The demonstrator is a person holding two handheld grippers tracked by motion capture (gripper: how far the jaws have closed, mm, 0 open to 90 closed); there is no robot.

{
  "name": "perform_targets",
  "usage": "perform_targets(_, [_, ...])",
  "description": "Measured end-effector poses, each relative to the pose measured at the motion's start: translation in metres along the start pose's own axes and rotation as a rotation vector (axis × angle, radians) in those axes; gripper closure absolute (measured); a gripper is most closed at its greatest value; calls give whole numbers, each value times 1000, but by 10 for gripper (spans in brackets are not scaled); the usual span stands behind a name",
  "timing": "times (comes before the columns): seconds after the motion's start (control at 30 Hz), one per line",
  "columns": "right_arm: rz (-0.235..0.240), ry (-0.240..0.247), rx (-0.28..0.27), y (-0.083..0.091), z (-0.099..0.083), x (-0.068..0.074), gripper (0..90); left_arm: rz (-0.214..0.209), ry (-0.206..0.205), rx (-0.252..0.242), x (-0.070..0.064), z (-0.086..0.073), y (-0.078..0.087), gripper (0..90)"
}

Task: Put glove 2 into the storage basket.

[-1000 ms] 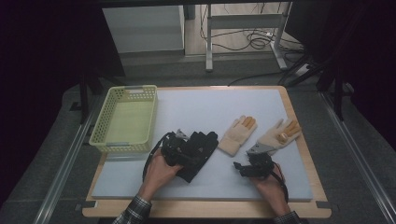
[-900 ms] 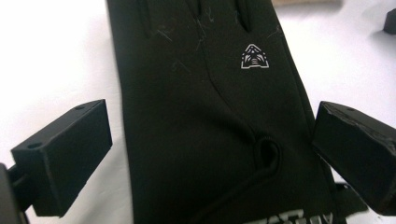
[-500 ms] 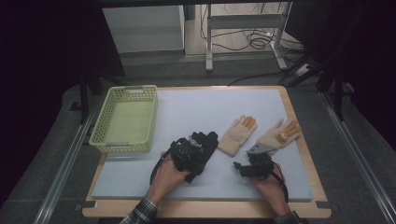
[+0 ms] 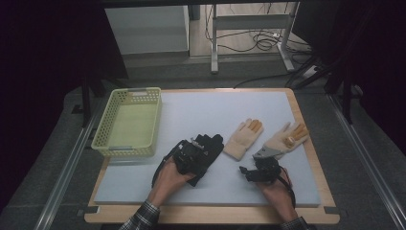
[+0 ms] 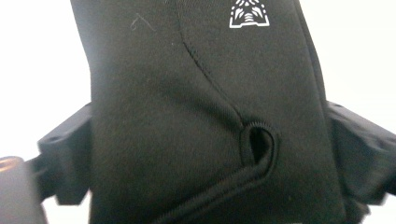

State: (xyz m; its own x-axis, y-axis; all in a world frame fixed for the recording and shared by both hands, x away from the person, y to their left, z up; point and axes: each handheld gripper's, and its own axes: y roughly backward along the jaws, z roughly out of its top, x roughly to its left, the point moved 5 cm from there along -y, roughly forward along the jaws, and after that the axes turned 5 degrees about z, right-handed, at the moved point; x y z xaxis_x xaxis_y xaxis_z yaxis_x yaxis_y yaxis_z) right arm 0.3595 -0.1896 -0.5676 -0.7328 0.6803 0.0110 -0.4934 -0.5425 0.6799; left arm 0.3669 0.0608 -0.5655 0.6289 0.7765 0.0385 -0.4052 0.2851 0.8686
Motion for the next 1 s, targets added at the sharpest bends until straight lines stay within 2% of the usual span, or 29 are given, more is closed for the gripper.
perform_targets(0.07, [0,0,0,0,0,0,262,-3,-2,-4,3,-1,4,325])
perform_targets(0.17, [-1,1,1,0,0,0,262,1,-3,-16,9,-2,6,520])
perform_targets(0.27, [-1,0,0,0,0,0,262,-3,-1,-25,13,-2,7,624])
perform_targets(0.4, [0,0,0,0,0,0,262,-27,5,-30,17,0,9,653])
perform_targets(0.5, [0,0,1,0,0,0,262,-5,8,-45,21,3,15,652])
perform_targets(0.63, [0,-1,1,0,0,0,262,13,20,-72,30,12,30,644])
perform_targets(0.77, [0,0,1,0,0,0,262,35,38,-83,42,21,45,636])
perform_targets(1.0, [0,-1,0,0,0,0,262,79,76,-90,66,33,61,629])
